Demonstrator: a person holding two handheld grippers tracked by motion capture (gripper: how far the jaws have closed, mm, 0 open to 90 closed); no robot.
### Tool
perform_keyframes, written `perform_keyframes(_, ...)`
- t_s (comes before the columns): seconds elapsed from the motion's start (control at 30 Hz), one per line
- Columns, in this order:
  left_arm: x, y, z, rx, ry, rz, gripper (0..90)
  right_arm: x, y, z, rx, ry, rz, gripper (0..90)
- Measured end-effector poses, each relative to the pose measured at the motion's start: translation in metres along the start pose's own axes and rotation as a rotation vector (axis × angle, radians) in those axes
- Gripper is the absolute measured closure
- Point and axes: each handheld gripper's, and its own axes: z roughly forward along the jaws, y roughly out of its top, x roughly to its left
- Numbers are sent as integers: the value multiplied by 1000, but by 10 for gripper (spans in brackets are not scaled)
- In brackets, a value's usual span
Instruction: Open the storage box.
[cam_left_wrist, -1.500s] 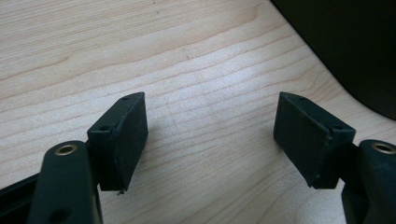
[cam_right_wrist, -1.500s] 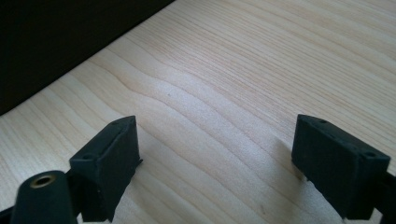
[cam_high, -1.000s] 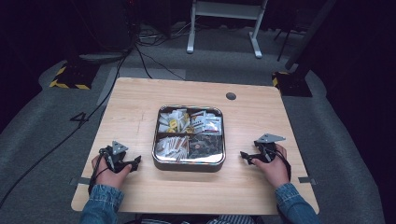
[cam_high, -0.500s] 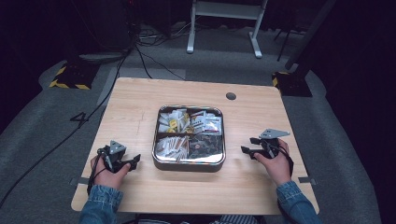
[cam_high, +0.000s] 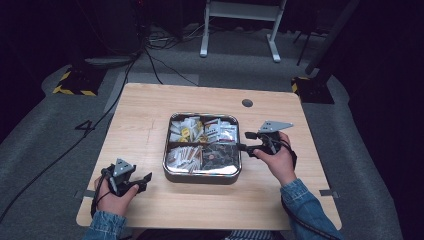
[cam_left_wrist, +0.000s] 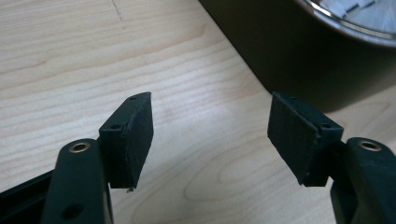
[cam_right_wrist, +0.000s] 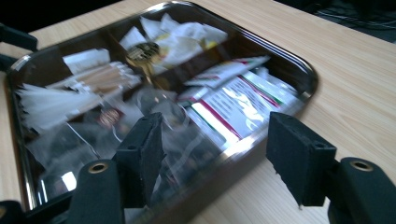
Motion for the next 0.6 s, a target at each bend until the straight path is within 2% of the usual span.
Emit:
perform_keyframes(0.17,-2,-5,-2,0,-16,-2,308,8,13,21,8,51,-30,369)
perform_keyframes(0.3,-1,-8,-2,15,-10,-1,306,18,26,39,15,74,-66,380)
perform_keyframes(0.37,0,-8,0,18,-6,-8,307,23,32,50,25,101,-80,401)
perform_keyframes(0.4,0,-8,0,18,-6,-8,307,23,32,50,25,101,-80,401)
perform_keyframes(0.43,1,-7,2,21,0,-9,307,28,36,63,45,131,-90,417)
perform_keyframes(0.47,1,-7,3,23,0,-9,307,28,36,63,45,131,-90,417)
perform_keyframes(0.53,2,-7,7,34,3,-8,306,34,41,74,55,136,-108,458)
perform_keyframes(0.6,3,-6,8,36,2,-7,307,35,42,78,57,139,-102,464)
